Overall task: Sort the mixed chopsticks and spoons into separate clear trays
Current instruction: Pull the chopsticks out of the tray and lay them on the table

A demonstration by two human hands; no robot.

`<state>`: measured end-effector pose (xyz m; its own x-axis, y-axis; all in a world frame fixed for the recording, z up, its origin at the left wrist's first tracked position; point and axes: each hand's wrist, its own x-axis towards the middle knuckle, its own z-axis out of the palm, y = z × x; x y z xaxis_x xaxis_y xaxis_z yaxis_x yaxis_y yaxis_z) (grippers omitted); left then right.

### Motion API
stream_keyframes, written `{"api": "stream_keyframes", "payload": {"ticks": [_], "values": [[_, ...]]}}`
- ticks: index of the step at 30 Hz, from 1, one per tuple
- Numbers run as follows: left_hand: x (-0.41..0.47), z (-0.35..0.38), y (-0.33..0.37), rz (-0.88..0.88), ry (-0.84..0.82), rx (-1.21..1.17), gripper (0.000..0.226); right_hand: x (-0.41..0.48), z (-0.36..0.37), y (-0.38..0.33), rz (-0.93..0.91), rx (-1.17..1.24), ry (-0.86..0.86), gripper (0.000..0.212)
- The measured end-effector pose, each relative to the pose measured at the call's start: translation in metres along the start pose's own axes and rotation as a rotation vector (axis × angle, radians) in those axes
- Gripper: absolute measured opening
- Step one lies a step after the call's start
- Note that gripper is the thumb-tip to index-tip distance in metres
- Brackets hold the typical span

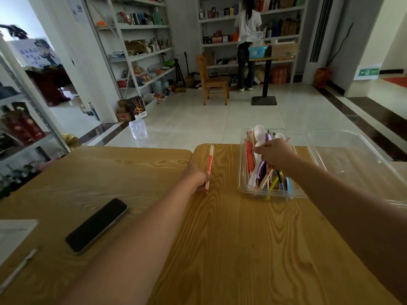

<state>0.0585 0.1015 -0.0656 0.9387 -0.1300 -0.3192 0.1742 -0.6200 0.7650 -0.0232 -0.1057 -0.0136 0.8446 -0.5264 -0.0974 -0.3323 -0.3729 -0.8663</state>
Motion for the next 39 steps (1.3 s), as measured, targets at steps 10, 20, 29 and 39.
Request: {"api": "stream_keyframes", "payload": {"ticks": [10, 20, 29, 39], "values": [[0.0, 0.005, 0.003, -0.005, 0.03, 0.292, 0.014, 0.009, -0.002, 0.009, 0.002, -0.069, -0.009, 0.028], [-0.006, 0.008, 0.026, 0.195, 0.149, 0.286, 0.017, 0.013, -0.041, 0.014, 0.07, 0.026, 0.074, 0.014], [-0.031, 0.037, 0.082, 0.373, -0.03, -0.095, 0.01, 0.008, -0.054, 0.033, 0.108, -0.265, 0.112, 0.026], [-0.042, 0.047, 0.089, 0.399, -0.182, -0.101, 0.008, 0.002, -0.049, 0.042, 0.052, -0.372, 0.128, 0.011]]}}
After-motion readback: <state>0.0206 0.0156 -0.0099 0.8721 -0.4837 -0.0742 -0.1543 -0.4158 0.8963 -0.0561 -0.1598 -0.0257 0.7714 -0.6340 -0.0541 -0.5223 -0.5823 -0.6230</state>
